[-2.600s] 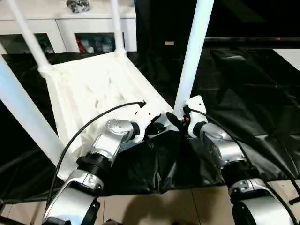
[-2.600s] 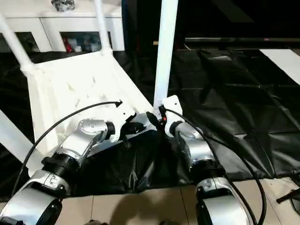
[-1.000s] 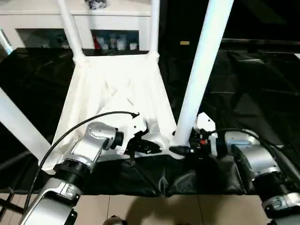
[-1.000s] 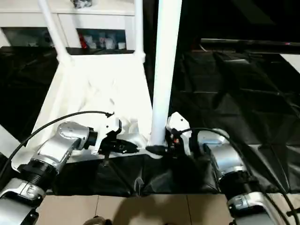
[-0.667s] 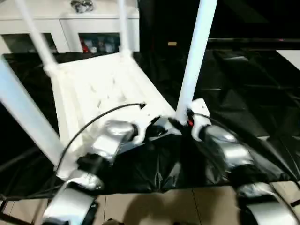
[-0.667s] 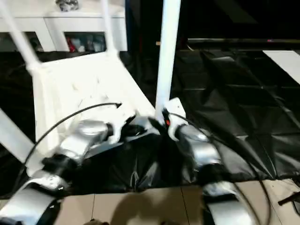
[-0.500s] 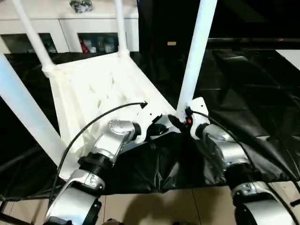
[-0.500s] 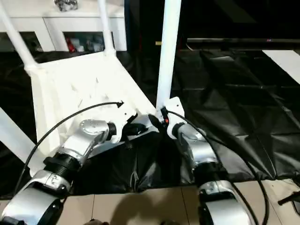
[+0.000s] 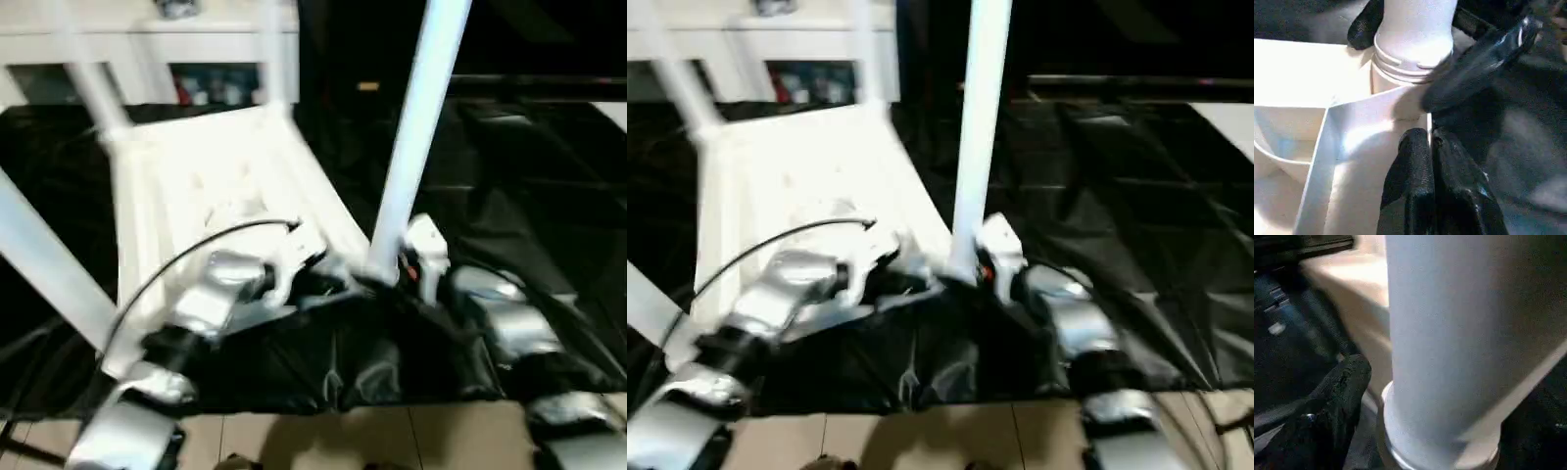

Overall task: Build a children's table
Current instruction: Rotate leg to tighten

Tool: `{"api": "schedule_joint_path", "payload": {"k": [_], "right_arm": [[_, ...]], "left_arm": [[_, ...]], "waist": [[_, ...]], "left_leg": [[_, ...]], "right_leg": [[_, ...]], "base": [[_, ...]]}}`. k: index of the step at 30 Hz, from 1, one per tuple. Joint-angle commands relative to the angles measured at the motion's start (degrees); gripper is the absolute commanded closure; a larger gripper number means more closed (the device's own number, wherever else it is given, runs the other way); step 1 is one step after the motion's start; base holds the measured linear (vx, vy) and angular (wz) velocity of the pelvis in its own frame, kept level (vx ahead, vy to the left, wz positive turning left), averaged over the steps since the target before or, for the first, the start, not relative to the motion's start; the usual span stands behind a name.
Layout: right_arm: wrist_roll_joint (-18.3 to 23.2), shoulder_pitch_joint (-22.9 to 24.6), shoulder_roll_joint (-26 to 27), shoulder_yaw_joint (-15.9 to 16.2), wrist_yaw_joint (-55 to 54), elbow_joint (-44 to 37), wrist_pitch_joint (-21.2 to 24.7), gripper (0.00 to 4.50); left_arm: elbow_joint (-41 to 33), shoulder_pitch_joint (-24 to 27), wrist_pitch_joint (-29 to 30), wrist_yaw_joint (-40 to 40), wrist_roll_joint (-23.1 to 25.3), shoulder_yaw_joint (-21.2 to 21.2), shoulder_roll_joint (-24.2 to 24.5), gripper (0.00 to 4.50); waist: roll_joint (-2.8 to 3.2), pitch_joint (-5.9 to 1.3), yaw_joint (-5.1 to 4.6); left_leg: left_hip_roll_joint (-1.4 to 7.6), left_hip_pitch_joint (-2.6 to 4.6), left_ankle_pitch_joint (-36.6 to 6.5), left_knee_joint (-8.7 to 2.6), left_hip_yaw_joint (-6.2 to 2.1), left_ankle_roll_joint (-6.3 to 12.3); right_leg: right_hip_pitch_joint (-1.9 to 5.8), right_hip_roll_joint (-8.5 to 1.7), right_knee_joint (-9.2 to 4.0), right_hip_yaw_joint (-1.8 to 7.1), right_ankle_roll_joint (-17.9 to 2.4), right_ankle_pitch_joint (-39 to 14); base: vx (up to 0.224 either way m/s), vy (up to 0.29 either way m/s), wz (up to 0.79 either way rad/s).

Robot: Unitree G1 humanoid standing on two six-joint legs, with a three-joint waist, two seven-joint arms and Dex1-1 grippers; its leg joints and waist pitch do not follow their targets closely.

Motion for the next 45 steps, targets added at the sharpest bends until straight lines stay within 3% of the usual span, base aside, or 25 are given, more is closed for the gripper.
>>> {"api": "schedule_joint_path", "payload": {"k": [1, 5, 7, 9, 16, 22, 27, 29, 30, 32, 35, 38, 39, 45], "right_arm": [[1.15, 0.98, 0.27, 2.97, 4.84, -2.16, 0.8, 0.56], [3.19, 2.1, -1.97, 4.34, 10.47, -5.36, 3.48, 0.56], [3.3, 2.68, -3.18, 5.62, 13.18, -6.51, 3.56, 0.93], [3.12, 2.81, -3.4, 5.97, 14.14, -6.93, 3.98, 0.95], [3.44, 3.04, -3.58, 6.59, 15.47, -8.29, 5.87, 1.6], [4.23, 3.54, -2.99, 6.07, 15.37, -8.92, 6.99, 1.81], [4.35, 2.59, 0.57, 3.54, 8.69, -5.69, 7.14, 1.82], [2.44, 0.68, 4.13, 1.63, -0.84, -0.76, 6.0, 1.83], [1.4, -0.72, 6.54, 0.49, -7.22, 2.34, 6.13, 1.83], [0.18, -2.24, 9.24, -0.5, -14.3, 5.47, 6.6, 1.83], [-1.29, -3.87, 12.34, -1.41, -22.09, 8.26, 7.51, 1.84], [-2.4, -4.64, 14.94, -1.33, -24.62, 9.35, 6.7, 1.84], [-2.1, -4.53, 15.57, -1.03, -23.43, 8.97, 6.28, 1.28], [-0.52, -4.3, 13.81, -1.13, -18.57, 6.76, 5.41, 0.71]], "left_arm": [[-3.57, -0.29, -0.86, -3.39, -2.09, -1.23, -0.85, 4.5], [-4.75, 0.4, -1.22, -7.22, -2.76, -1.78, 1.24, 4.5], [-5.29, 0.57, -0.64, -8.93, -3.12, -2.12, 2.34, 4.5], [-5.44, 0.59, -0.52, -9.66, -3.29, -2.28, 2.74, 4.5], [-6.17, 0.73, 0.26, -10.86, -3.77, -2.22, 2.93, 4.5], [-6.02, 0.64, 0.39, -10.38, -3.91, -2.14, 2.8, 4.5], [-4.24, -0.48, 0.4, -4.31, -3.12, -0.31, 0.16, 4.5], [-2.57, -1.72, 1.41, 1.47, -2.56, 0.86, -2.81, 4.5], [-1.01, -2.65, 1.83, 5.99, -1.75, 1.3, -4.98, 4.5], [0.83, -3.72, 2.03, 10.88, -0.77, 1.53, -7.41, 4.5], [2.44, -4.74, 1.88, 15.27, 0.8, 0.91, -9.6, 4.5], [3.11, -5.18, 1.56, 18.06, 2.56, 0.04, -10.83, 4.5], [2.93, -5.1, 1.38, 17.99, 2.78, -0.22, -11.09, 4.5], [1.47, -3.62, -1.94, 13.01, 1.94, -1.06, -9.76, 4.5]], "waist": [[-0.11, -3.83, 0.25], [-0.05, -3.68, 0.91], [-0.06, -3.67, 1.02], [-0.07, -3.66, 1.14], [-0.17, -3.84, 1.36], [-0.18, -3.9, 1.42], [-0.12, -3.76, 1.2], [-0.34, -3.55, 0.79], [-0.09, -3.5, 0.42], [-0.39, -3.42, -0.6], [-0.39, -3.46, -1.57], [-0.18, -3.53, -1.82], [-0.2, -3.57, -1.85], [-0.13, -3.74, -1.96]], "left_leg": [[1.39, 1.14, -15.26, -3.9, -0.34, 3.74], [1.48, 1.55, -17.73, -4.15, -0.34, 2.29], [1.51, 1.55, -18.16, -4.18, -0.39, 1.9], [1.47, 1.48, -18.25, -4.26, -0.45, 1.51], [1.41, 1.25, -15.72, -4.16, -0.49, 1.62], [1.33, 1.29, -15.49, -4.02, -0.42, 1.74], [1.27, 1.25, -16.68, -4.18, -0.53, 0.99], [1.1, 1.35, -18.23, -4.28, -0.59, 0.26], [1.0, 1.43, -19.14, -4.33, -0.81, -0.56], [0.63, 1.46, -21.28, -4.35, -1.16, -1.54], [0.45, 1.3, -20.98, -4.23, -1.14, -0.83], [0.54, 1.3, -21.04, -4.27, -1.14, -0.1], [0.56, 1.25, -21.06, -4.28, -1.12, 0.11], [0.71, 0.88, -19.82, -4.36, -1.01, 0.95]], "right_leg": [[2.99, -2.08, -3.57, 1.4, -14.4, -11.69], [2.64, -2.14, -3.96, 1.56, -13.13, -16.02], [2.57, -2.19, -4.0, 1.55, -12.93, -16.63], [2.55, -2.25, -4.06, 1.59, -12.35, -17.44], [2.79, -2.24, -3.69, 1.55, -12.6, -14.6], [2.79, -2.22, -3.67, 1.54, -12.88, -14.12], [2.65, -2.34, -3.89, 1.55, -12.42, -16.31], [2.5, -2.36, -4.29, 1.48, -11.61, -19.52], [2.42, -2.52, -4.5, 1.37, -10.96, -22.33], [2.5, -2.55, -5.29, 0.95, -8.06, -29.27], [2.1, -2.36, -5.67, 1.04, -7.05, -29.66], [2.07, -2.24, -5.76, 1.02, -7.37, -28.14], [2.11, -2.19, -5.68, 1.05, -7.57, -27.43], [2.61, -2.1, -4.86, 1.2, -10.11, -20.74]], "base": [[0.0, 0.0, 0.0], [0.0, 0.0, 0.0], [0.0, 0.0, 0.0], [0.0, 0.0, 0.0], [0.0, 0.0, 0.0], [0.0, 0.0, 0.0], [0.0, 0.0, 0.0], [0.0, 0.0, 0.0], [0.0, 0.0, 0.0], [0.0, 0.0, 0.0], [0.0, 0.0, 0.0], [0.0, 0.0, 0.0], [0.0, 0.0, 0.0], [0.0, 0.0, 0.0]]}}
